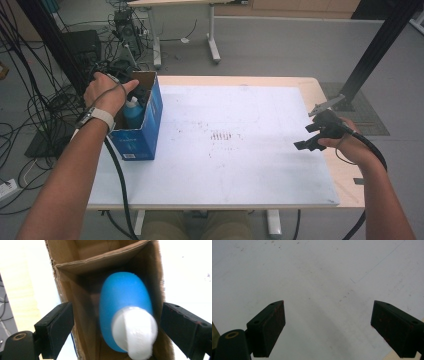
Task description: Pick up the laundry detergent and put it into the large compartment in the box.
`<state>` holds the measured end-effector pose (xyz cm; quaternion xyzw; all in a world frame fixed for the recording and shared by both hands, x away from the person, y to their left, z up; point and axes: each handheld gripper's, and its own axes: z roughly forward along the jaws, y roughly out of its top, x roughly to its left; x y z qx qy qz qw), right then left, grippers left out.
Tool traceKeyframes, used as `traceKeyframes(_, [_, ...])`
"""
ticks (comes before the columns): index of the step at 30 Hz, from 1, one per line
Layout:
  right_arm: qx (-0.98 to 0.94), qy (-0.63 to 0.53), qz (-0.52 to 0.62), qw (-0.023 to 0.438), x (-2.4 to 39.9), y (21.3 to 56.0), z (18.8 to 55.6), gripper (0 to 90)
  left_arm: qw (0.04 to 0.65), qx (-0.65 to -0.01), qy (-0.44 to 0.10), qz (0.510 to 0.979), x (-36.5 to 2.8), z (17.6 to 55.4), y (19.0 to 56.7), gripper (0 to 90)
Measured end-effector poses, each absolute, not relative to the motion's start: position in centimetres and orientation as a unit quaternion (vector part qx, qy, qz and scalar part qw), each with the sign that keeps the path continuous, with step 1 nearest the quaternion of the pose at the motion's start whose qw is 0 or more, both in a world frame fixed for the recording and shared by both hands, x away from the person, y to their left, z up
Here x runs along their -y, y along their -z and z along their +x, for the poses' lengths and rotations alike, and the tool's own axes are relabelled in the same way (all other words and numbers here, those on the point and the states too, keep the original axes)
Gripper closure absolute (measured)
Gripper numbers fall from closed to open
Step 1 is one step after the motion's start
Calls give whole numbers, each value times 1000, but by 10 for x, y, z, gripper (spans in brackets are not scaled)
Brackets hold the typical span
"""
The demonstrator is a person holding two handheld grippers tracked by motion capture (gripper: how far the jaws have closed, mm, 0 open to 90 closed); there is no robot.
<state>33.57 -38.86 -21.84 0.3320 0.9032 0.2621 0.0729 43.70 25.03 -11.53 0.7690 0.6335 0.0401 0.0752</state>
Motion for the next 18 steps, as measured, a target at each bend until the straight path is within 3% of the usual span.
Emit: traceKeyframes(18, [-904, -261, 329, 79, 385, 208, 333, 124, 82, -555, -58, 826, -237, 423, 62, 48])
